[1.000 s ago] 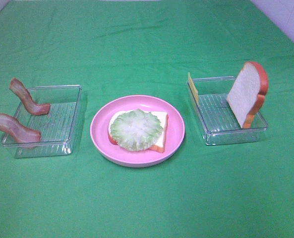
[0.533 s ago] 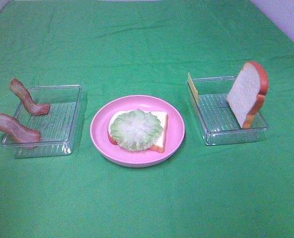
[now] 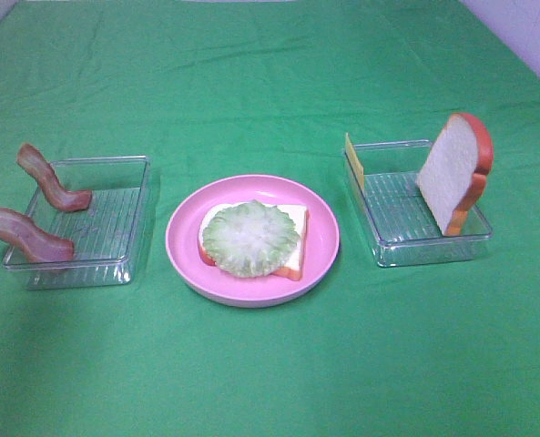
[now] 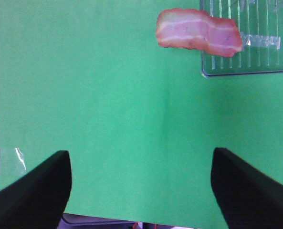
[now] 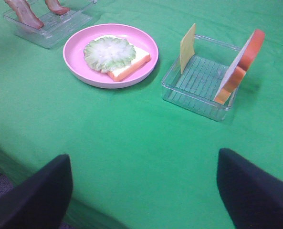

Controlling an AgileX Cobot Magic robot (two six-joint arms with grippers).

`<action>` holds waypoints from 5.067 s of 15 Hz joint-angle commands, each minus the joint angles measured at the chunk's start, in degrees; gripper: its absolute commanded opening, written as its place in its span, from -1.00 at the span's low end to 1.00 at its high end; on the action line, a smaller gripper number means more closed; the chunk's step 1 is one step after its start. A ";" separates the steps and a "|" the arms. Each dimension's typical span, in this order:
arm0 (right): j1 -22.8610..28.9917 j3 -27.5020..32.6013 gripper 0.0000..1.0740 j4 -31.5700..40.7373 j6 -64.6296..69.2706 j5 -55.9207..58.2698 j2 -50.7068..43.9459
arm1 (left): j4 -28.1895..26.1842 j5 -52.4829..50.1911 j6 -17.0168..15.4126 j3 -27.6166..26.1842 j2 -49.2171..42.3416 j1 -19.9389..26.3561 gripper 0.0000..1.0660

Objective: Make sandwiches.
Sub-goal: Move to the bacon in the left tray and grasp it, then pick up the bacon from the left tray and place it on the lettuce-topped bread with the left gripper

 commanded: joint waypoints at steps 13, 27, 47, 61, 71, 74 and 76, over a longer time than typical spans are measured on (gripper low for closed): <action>0.11 0.17 0.46 -0.69 -0.06 -0.46 -0.86 | -30.37 -18.96 31.46 -3.55 25.84 23.66 0.44; 0.11 0.17 0.46 -0.80 0.17 -0.46 -0.86 | -44.12 -21.08 42.91 -8.77 35.35 23.66 0.33; 0.11 0.17 0.46 -0.86 0.17 -0.46 -0.86 | -44.40 -18.28 41.54 -8.77 35.29 23.66 -1.00; 0.11 0.17 0.46 -0.97 0.23 -0.46 -0.86 | -89.09 -20.11 63.60 -8.88 25.15 13.87 -1.00; 0.11 0.17 0.46 -0.97 0.23 -0.46 -0.86 | -112.82 -25.55 76.32 -8.88 40.39 -6.02 -1.00; 0.11 0.17 0.46 -0.97 0.23 -0.46 -0.86 | -114.19 -23.49 76.26 -8.88 43.89 -7.16 -1.00; 0.11 0.17 0.46 -0.97 0.23 -0.46 -0.86 | -113.62 -22.86 76.78 -8.88 45.03 -7.28 -1.00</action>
